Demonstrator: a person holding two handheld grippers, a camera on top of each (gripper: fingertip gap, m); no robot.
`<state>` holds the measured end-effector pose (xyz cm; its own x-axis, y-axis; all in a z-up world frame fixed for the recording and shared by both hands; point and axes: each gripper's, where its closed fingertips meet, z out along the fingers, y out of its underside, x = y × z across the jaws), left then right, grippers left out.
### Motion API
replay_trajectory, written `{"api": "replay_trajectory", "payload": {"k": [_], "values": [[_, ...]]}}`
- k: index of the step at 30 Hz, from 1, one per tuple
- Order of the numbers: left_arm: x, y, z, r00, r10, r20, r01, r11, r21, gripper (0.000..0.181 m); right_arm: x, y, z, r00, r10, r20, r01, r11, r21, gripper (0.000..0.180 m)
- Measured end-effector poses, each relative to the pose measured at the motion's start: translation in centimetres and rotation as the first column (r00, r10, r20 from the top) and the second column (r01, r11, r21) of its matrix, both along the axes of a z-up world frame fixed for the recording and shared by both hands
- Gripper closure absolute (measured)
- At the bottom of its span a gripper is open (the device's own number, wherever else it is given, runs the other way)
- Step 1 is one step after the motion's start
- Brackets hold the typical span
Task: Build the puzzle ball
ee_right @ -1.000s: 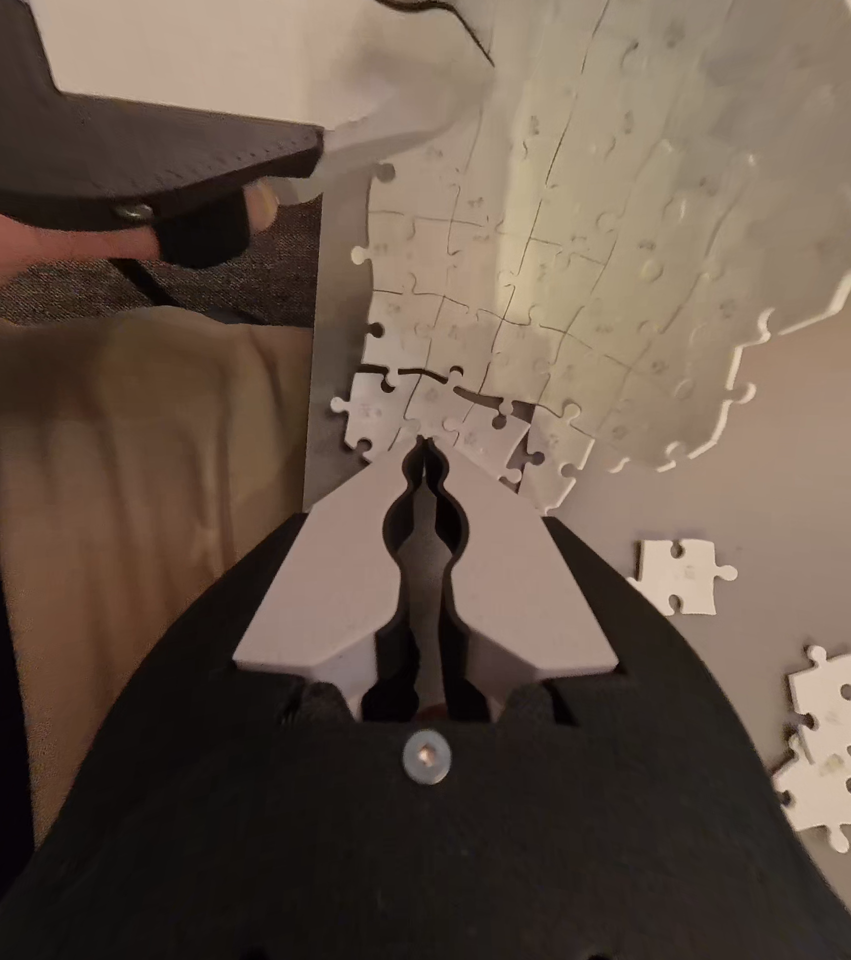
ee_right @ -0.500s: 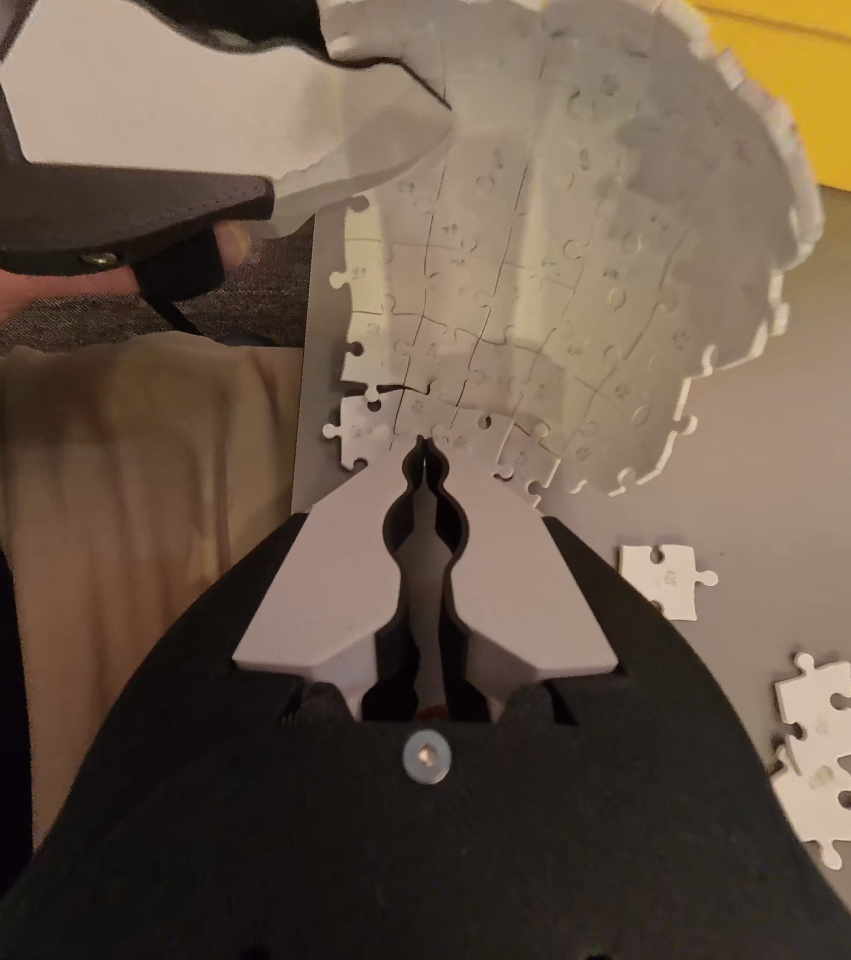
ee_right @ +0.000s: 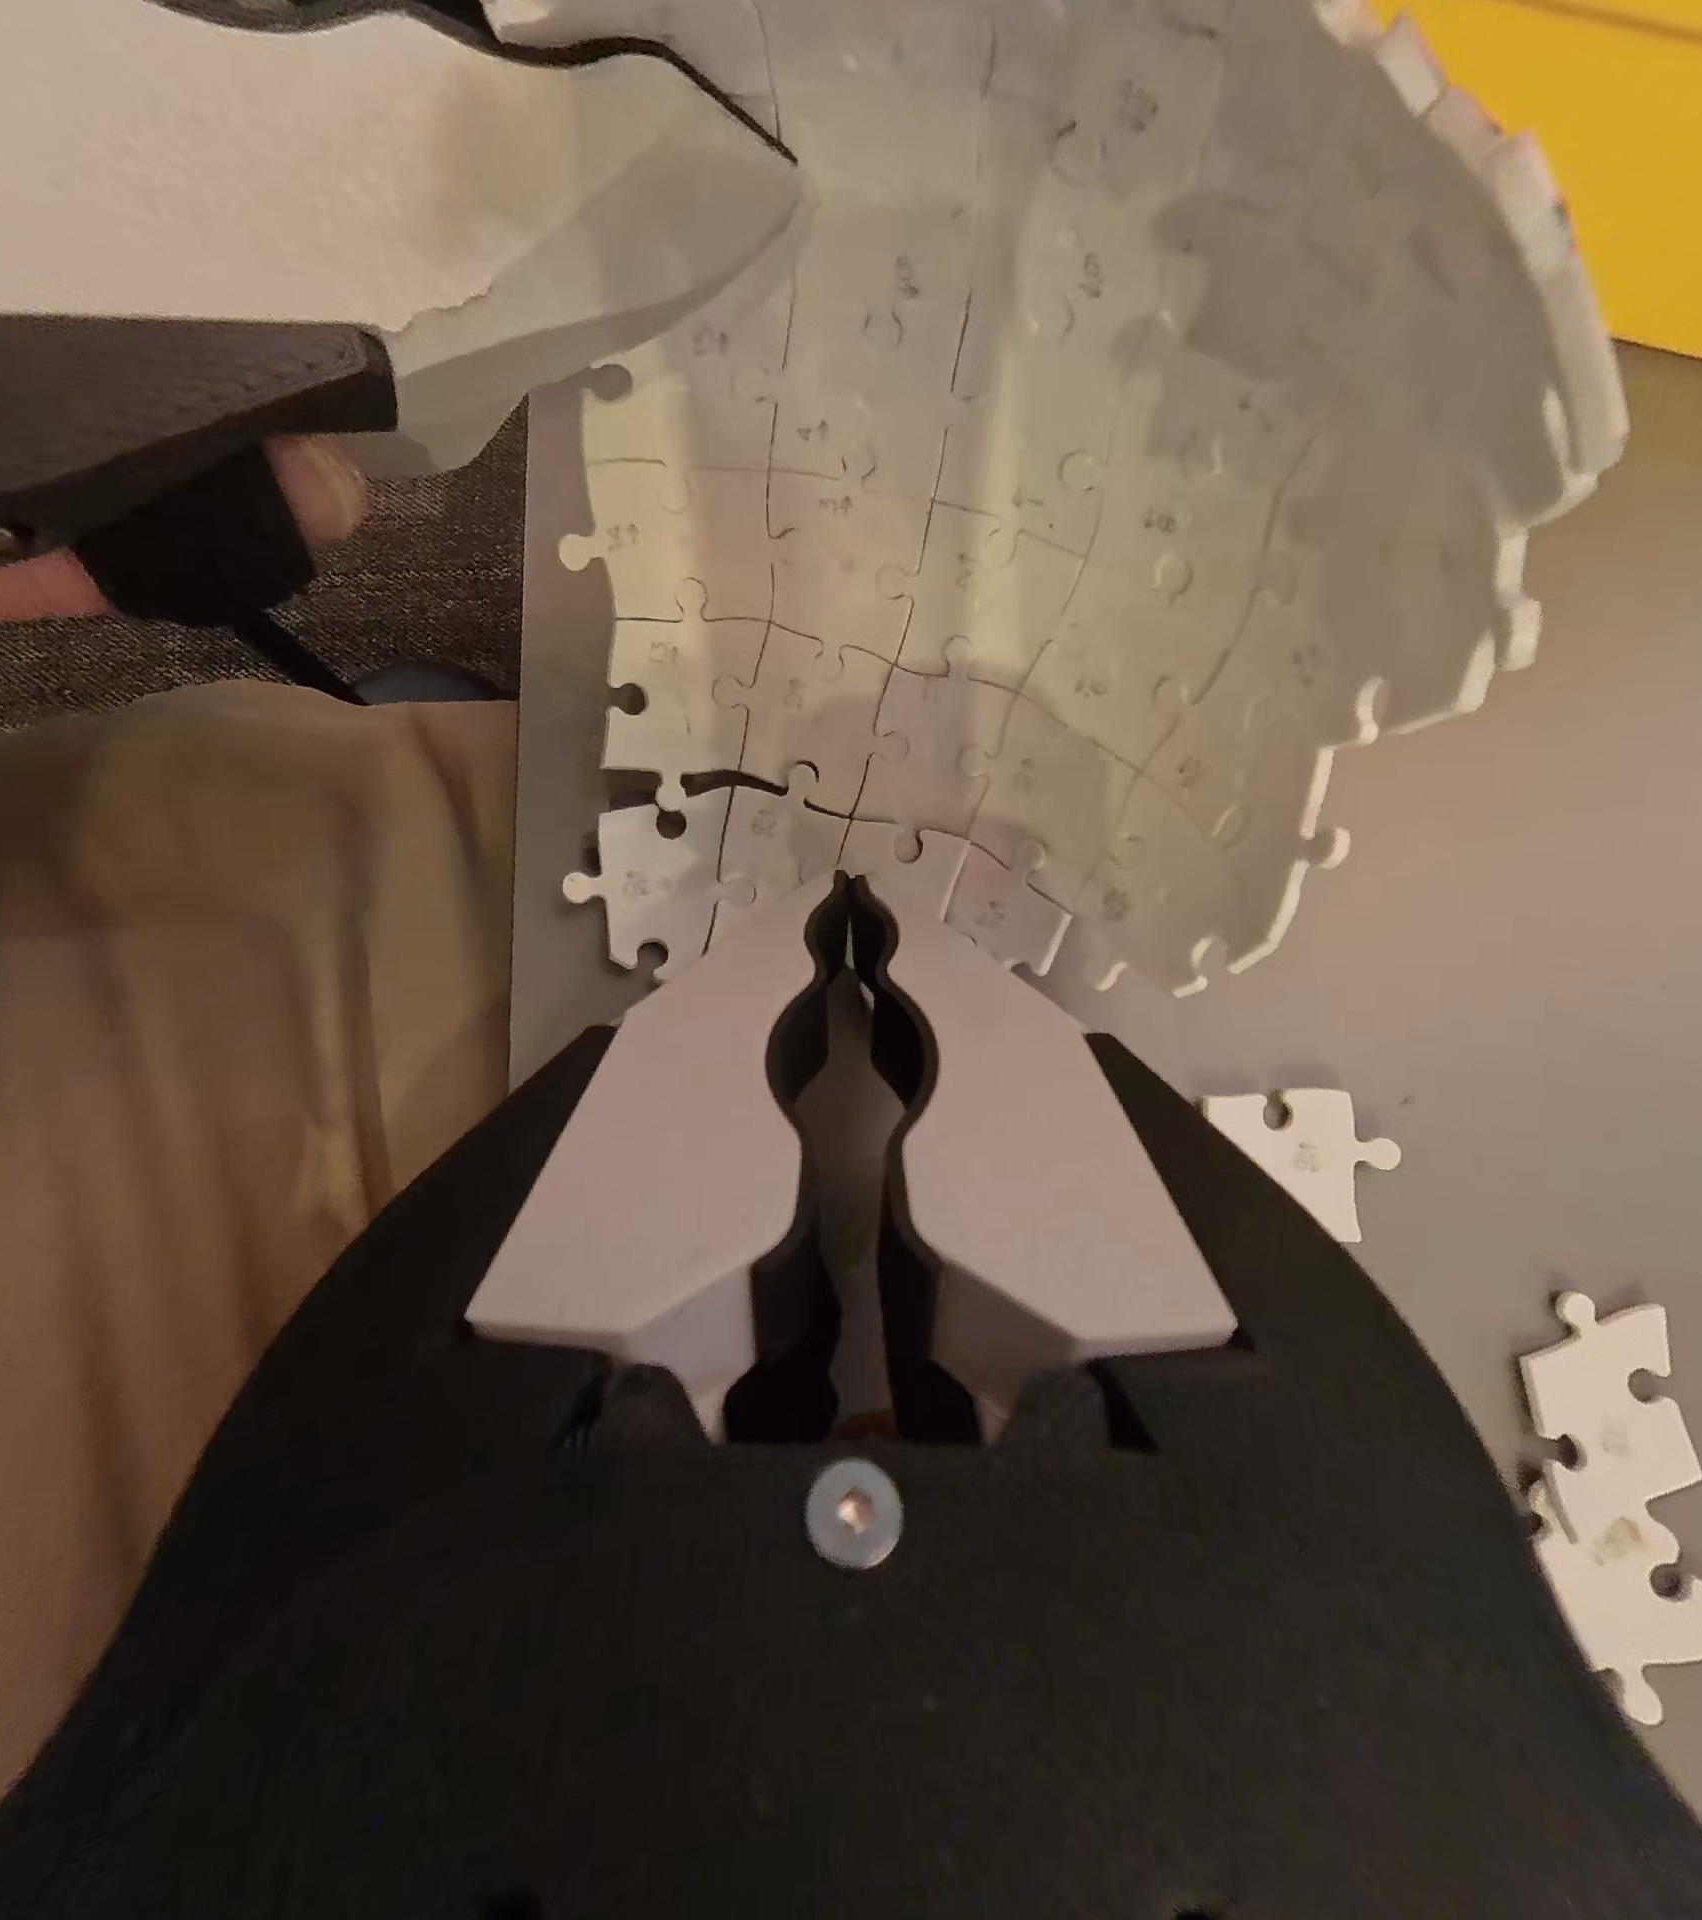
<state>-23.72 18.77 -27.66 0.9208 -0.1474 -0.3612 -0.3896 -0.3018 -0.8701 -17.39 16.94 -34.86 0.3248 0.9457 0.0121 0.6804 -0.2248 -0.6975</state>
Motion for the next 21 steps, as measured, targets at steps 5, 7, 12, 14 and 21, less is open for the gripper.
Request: {"api": "replay_trajectory", "payload": {"k": [5,7,12,14,21], "values": [[0.02,0.04,-0.08,1.000,0.001,0.008,-0.001,1.000,-0.003,0.178,-0.06,0.02,-0.01,1.000,-0.011,0.003,0.011,1.000,-0.003,0.180],[0.03,0.03,-0.07,1.000,0.002,0.007,-0.002,1.000,-0.002,0.178,-0.04,0.03,-0.01,1.000,-0.011,0.003,0.011,1.000,-0.009,0.180],[0.07,0.02,-0.05,1.000,0.001,0.006,-0.001,1.000,0.000,0.178,-0.20,0.14,0.65,1.000,-0.012,-0.008,0.012,1.000,0.006,0.180],[0.08,0.02,-0.05,1.000,0.001,0.006,-0.001,1.000,0.000,0.178,-0.31,0.23,0.50,1.000,-0.011,-0.001,0.011,1.000,0.011,0.180],[0.15,-0.03,0.00,1.000,-0.004,0.007,0.004,1.000,0.002,0.178,-0.56,0.38,0.15,1.000,-0.004,0.008,0.004,1.000,0.027,0.180]]}}
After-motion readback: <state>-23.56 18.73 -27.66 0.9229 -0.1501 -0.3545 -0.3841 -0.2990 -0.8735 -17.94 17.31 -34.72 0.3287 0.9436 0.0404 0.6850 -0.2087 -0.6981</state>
